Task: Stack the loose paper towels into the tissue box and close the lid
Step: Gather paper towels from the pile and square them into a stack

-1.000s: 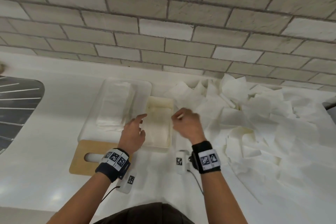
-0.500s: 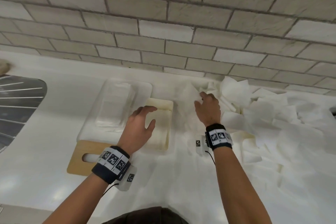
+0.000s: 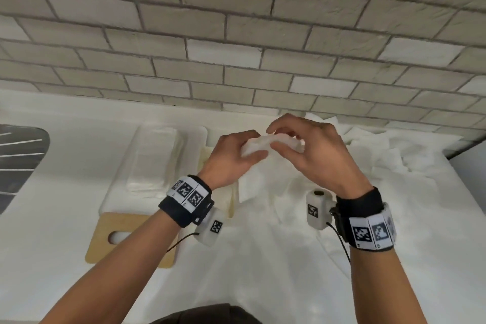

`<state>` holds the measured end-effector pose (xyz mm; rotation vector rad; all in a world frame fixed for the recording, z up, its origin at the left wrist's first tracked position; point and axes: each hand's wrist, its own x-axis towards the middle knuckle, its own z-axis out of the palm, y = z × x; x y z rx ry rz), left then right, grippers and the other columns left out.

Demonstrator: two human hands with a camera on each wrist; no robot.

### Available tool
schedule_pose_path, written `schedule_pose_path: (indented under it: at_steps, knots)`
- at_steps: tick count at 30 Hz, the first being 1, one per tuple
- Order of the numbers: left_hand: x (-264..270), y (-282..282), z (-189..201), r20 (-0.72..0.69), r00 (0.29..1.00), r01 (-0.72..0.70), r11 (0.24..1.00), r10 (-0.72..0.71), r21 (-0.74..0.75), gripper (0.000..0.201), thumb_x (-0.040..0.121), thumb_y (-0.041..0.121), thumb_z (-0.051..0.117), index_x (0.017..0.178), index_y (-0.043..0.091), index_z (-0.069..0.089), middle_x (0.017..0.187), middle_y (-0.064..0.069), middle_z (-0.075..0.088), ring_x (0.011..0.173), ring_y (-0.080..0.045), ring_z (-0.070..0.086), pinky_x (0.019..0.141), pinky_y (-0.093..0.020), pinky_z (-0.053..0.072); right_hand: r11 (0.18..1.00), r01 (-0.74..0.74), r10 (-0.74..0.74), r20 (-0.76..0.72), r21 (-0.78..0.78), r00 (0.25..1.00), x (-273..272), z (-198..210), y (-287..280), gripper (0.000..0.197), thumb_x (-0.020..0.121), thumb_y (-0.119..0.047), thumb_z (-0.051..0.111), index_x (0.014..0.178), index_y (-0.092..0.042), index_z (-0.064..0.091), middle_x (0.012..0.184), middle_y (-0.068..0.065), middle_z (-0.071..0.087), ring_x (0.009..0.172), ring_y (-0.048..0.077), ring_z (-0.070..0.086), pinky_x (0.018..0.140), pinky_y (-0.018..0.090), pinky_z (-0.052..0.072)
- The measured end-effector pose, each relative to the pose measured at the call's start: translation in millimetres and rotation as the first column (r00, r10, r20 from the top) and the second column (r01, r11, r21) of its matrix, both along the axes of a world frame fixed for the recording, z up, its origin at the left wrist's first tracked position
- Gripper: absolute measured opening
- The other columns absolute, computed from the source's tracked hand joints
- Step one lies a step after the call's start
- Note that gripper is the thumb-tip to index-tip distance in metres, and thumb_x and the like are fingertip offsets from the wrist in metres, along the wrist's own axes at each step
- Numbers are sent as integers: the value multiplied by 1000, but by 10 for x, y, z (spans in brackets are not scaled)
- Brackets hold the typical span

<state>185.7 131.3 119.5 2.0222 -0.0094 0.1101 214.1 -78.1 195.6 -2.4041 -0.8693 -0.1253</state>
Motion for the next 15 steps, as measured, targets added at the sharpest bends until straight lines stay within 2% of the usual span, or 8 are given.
schedule_pose_path:
  at_steps: [2,5,7,8,9,11,13,15]
  knots:
    - [-66,32,-8,-64,997,-57,988,49,-140,42,91,38,84,129,24,72,112,14,78,100,0,73,95,-32,60,957,86,-35,-184,277,982,9,-57,-105,39,93,-36,84,128,-38,65,120,-18,74,118,4,68,102,29,54]
    - [-188,103,-37,-99,992,-106,939,77,-327,45,91,34,86,132,25,68,120,13,78,111,-6,73,103,-41,59,806,257,-2,-432,533,902,-37,-311,-224,47,95,-34,81,138,-27,63,129,-6,75,126,12,68,111,39,52]
    - [-284,159,-59,-92,990,-138,893,109,-428,46,92,30,85,133,23,67,123,9,78,115,-11,73,104,-45,59,740,340,59,-560,580,826,-159,-556,-205,39,99,-41,73,134,-26,67,126,-2,77,122,20,71,106,41,56]
    - [-329,193,-84,-84,989,-147,872,122,-466,46,93,28,83,134,21,66,125,7,77,117,-14,73,104,-47,58,721,377,61,-595,582,802,-226,-669,-160,29,101,-39,71,128,-26,72,122,-2,78,118,22,72,99,38,58]
    - [-369,225,-120,-77,988,-154,853,133,-498,45,94,27,81,135,20,65,126,5,77,119,-16,73,105,-48,58,706,412,41,-613,577,789,-290,-759,-104,17,103,-31,71,119,-25,76,117,-3,79,111,21,73,91,35,57]
    - [-456,279,-204,-94,983,-184,809,159,-558,37,99,27,75,134,17,67,127,1,78,119,-20,73,106,-52,57,688,449,4,-622,570,783,-396,-882,28,7,103,-17,72,105,-19,78,104,0,79,98,16,70,83,34,54]
    - [-544,318,-273,-147,969,-248,755,200,-607,31,103,29,69,130,15,70,124,-3,79,116,-25,75,106,-56,57,707,436,31,-641,556,767,-462,-952,152,11,101,-24,75,107,-16,77,97,5,77,93,17,69,86,40,52]
    - [-622,351,-342,-185,950,-310,702,251,-641,29,104,28,68,128,11,71,122,-7,79,114,-28,76,105,-59,57,746,403,84,-676,530,732,-527,-983,278,23,100,-36,77,113,-17,76,101,3,79,98,20,74,94,43,55]
